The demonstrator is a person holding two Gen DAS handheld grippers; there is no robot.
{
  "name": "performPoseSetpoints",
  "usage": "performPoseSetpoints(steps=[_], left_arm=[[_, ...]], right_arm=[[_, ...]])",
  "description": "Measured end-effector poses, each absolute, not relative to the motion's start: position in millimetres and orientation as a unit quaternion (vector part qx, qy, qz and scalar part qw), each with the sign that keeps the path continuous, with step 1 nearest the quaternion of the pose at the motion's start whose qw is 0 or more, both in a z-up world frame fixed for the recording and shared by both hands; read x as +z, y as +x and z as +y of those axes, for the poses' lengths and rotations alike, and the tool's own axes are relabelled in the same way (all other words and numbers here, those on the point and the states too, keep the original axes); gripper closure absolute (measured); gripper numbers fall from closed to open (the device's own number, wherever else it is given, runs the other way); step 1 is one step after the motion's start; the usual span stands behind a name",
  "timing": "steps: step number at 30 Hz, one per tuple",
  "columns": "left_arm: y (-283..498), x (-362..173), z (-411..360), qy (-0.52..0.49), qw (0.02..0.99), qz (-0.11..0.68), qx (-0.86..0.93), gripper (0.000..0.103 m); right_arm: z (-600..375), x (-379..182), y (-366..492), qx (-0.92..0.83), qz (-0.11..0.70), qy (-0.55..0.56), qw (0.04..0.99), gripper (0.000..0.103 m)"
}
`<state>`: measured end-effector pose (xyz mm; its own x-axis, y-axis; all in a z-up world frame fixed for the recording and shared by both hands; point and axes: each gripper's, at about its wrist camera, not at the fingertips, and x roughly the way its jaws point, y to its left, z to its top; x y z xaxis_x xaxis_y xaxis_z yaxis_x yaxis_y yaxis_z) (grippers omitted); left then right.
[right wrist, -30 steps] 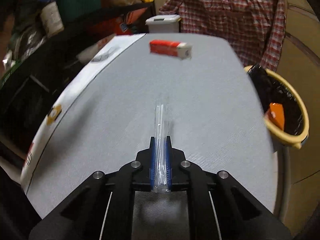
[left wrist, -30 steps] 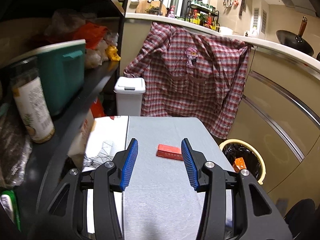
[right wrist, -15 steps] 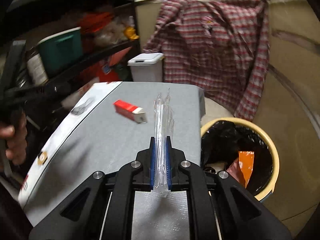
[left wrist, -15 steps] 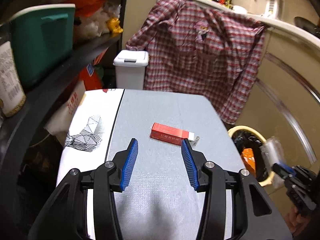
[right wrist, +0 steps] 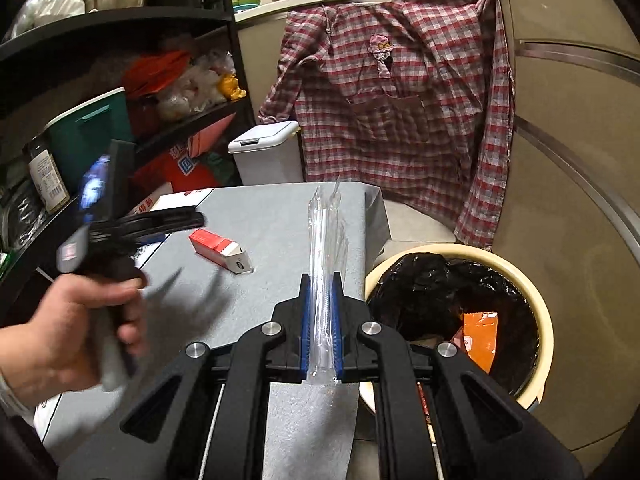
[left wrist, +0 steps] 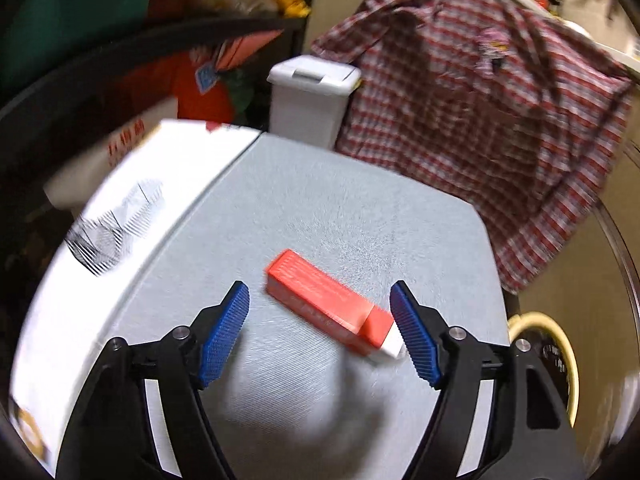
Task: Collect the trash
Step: 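Grasp the red box with the left gripper while the right grasps the clear straw packet, then carry box and straw packet over the bin and open both grippers to drop them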
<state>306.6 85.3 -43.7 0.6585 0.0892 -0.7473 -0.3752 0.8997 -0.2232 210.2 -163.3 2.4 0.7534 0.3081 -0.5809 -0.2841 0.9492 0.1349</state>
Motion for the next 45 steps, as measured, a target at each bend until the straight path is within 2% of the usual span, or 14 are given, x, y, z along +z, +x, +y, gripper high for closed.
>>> performPoseSetpoints(steps=[7, 8, 10, 12, 14, 23, 36, 45], left_arm=[[340, -74, 61, -0.188, 0.85, 0.45, 0.2, 0.032], [340, -76, 57, -0.184, 0.85, 0.451, 0.202, 0.036], [339, -77, 54, -0.179, 0.853, 0.45, 0.195, 0.051], [335, -76, 51, -0.171, 0.858, 0.447, 0.185, 0.071], [328, -74, 51, -0.159, 0.864, 0.445, 0.176, 0.078], [281, -34, 59, -0.118, 0.891, 0.416, 0.134, 0.078], [192, 54, 75, -0.064, 0.925, 0.366, 0.078, 0.078], [160, 64, 57, -0.07, 0.942, 0.328, 0.034, 0.078]], right_arm=[[-166, 2, 215, 0.156, 0.313, 0.023, 0.936, 0.094], [-167, 2, 216, 0.155, 0.313, 0.023, 0.937, 0.094], [-170, 2, 217, 0.153, 0.313, 0.027, 0.937, 0.094], [-172, 4, 217, 0.151, 0.311, 0.028, 0.938, 0.094], [-174, 5, 217, 0.15, 0.31, 0.029, 0.938, 0.094], [-172, 15, 205, 0.154, 0.3, 0.029, 0.941, 0.094], [-180, 52, 170, 0.161, 0.267, 0.035, 0.949, 0.094], [-211, 53, 162, 0.131, 0.262, 0.035, 0.955, 0.094]])
